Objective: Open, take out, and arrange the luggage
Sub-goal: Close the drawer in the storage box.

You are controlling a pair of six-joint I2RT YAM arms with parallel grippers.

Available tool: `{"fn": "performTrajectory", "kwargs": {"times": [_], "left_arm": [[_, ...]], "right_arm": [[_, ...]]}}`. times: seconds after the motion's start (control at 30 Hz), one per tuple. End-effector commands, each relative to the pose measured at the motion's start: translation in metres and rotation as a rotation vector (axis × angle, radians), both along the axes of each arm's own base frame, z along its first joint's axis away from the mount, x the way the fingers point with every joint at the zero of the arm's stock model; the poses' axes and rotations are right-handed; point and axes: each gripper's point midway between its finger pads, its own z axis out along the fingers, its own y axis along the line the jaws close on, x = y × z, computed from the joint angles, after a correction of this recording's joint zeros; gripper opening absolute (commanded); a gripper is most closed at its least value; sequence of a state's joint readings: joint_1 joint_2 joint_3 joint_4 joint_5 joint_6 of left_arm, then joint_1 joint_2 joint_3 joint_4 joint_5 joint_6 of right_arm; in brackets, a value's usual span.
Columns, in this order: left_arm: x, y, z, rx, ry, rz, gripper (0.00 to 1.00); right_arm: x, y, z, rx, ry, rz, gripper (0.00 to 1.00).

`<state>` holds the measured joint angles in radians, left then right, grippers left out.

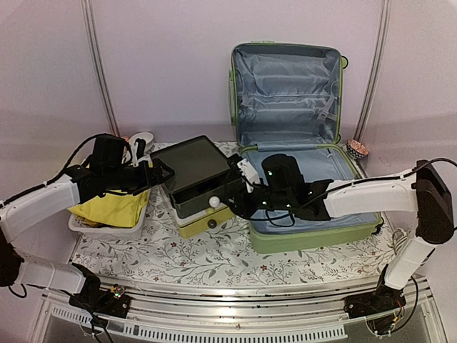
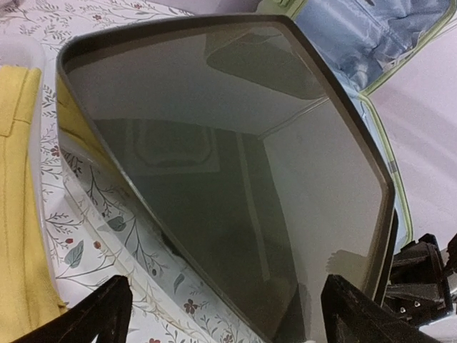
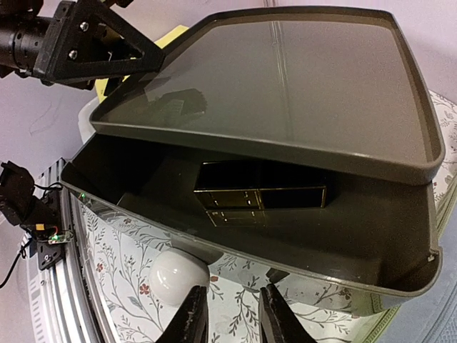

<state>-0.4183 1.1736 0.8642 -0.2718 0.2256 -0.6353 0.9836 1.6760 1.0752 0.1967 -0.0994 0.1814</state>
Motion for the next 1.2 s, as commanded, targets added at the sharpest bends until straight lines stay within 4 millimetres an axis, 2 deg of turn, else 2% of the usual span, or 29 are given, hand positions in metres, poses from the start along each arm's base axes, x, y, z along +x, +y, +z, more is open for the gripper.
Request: {"fn": "performTrajectory", "kwargs": {"times": [0.0, 0.13, 0.2, 0.23, 0.67, 0.97, 1.1, 1.17], "left_arm": [[0.004, -0.002, -0.001, -0.001, -0.020, -0.012, 0.95], [0.005, -0.003, -0.007, 0.001, -0.006, -0.018, 0.95], [0.005, -0.004, -0.008, 0.001, -0.002, -0.021, 0.95], [0.005, -0.004, -0.009, 0.001, 0.001, -0.022, 0.95], [0.000, -0.002, -0.004, 0.002, -0.007, -0.027, 0.95], [-0.005, 0.002, 0.007, 0.011, -0.032, -0.024, 0.95], [-0.010, 0.005, 0.020, 0.012, -0.069, -0.028, 0.95], [-0.014, 0.007, 0.026, 0.012, -0.087, -0.033, 0.95]], "right_arm": [[0.017, 0.013, 0.012, 0.020, -0.061, -0.043, 0.25], [0.027, 0.022, 0.012, 0.008, -0.088, -0.054, 0.25], [0.033, 0.022, 0.003, -0.013, -0.088, -0.068, 0.25], [0.038, 0.026, 0.013, 0.005, -0.099, -0.074, 0.25], [0.071, 0.042, 0.012, -0.014, -0.081, -0.088, 0.28], [0.065, 0.042, 0.028, 0.006, -0.104, -0.058, 0.34], [0.056, 0.032, 0.040, 0.003, -0.132, -0.042, 0.46], [0.052, 0.023, 0.042, -0.007, -0.147, -0.045, 0.49]]}}
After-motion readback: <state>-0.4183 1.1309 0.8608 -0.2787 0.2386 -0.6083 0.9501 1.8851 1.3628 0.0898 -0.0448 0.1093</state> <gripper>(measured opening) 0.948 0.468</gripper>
